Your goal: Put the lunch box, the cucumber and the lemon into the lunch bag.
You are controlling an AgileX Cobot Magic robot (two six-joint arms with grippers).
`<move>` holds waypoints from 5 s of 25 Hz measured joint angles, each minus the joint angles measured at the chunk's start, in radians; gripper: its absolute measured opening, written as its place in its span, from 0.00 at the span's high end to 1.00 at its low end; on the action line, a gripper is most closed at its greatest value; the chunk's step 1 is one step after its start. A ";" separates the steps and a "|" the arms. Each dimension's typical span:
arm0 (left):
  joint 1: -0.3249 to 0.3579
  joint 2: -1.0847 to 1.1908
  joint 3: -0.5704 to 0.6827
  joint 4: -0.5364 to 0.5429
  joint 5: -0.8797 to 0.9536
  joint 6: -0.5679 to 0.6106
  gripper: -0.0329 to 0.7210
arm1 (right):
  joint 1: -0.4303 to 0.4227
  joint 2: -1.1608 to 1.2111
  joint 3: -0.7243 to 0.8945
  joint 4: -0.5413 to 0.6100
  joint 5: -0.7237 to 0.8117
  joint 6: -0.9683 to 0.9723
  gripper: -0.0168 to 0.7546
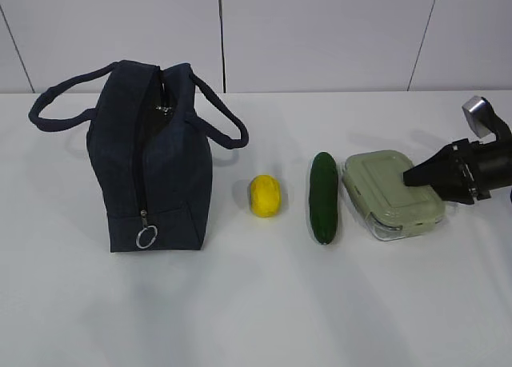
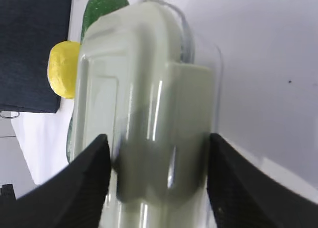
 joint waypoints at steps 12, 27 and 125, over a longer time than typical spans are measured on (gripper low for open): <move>0.000 0.000 0.000 0.000 0.000 0.000 0.64 | 0.000 0.000 0.000 0.000 0.004 0.001 0.45; 0.000 0.556 -0.173 -0.233 -0.041 0.000 0.64 | 0.000 0.000 0.000 0.000 0.004 0.004 0.46; -0.091 1.822 -1.123 -0.077 0.063 0.086 0.93 | 0.043 -0.164 0.002 0.126 -0.070 0.102 0.51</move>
